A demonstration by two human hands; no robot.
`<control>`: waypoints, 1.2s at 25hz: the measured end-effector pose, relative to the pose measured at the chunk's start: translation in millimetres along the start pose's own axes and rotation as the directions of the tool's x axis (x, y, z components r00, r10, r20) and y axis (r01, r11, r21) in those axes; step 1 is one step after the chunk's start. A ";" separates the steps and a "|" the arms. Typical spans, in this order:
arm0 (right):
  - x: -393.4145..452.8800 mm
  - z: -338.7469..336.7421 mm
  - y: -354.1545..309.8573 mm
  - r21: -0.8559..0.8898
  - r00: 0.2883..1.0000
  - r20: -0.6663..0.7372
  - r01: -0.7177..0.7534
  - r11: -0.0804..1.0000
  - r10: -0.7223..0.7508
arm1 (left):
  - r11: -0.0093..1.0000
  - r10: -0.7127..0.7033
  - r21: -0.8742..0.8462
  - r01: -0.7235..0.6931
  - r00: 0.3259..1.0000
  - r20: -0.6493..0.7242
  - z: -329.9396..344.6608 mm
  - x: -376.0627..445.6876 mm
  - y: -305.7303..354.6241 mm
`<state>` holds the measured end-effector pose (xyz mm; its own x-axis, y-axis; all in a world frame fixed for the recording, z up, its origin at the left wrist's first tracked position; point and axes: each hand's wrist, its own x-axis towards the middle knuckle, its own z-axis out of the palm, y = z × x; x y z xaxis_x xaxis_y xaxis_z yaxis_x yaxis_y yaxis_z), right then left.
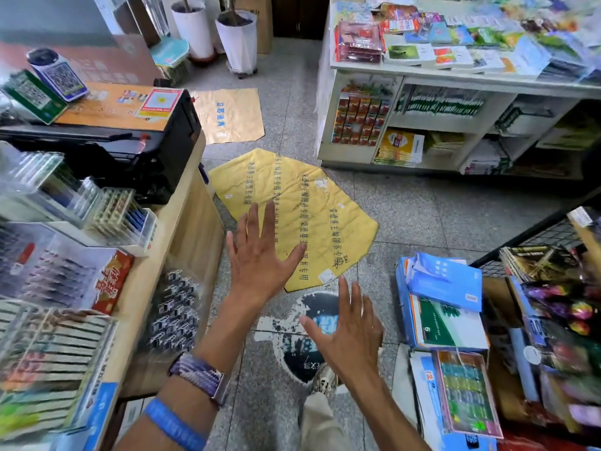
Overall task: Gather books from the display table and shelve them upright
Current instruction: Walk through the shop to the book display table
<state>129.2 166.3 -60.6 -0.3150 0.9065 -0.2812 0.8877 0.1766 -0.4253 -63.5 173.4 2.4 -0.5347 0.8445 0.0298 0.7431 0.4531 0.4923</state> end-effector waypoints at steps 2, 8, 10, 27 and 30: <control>39.2 -10.5 2.5 0.025 0.999 0.033 0.004 1.000 -0.005 | 1.000 -0.026 0.018 0.026 1.000 0.016 9.7 39.5 13.5; 137.4 -44.7 2.6 0.023 0.995 0.095 0.021 1.000 -0.023 | 0.997 -0.076 0.000 0.076 0.997 0.021 31.0 140.2 38.1; 170.9 -50.5 -3.9 -0.012 0.993 0.112 0.035 0.999 -0.033 | 0.996 -0.085 -0.024 0.086 0.996 0.020 35.4 174.0 33.5; 517.4 -61.8 -200.2 -0.064 0.999 0.054 0.005 0.998 -0.002 | 0.989 -0.068 -0.131 0.068 0.998 0.005 10.3 575.9 -56.9; 568.4 -65.2 -228.8 -0.039 1.000 0.022 0.011 0.999 -0.010 | 0.994 -0.051 -0.103 0.049 0.999 -0.016 3.4 627.0 -64.0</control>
<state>-231.1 666.1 -67.0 -0.3313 0.8958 -0.2962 0.8966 0.2011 -0.3946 -445.0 674.8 -13.3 -0.5786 0.8154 0.0186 0.6707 0.4626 0.5798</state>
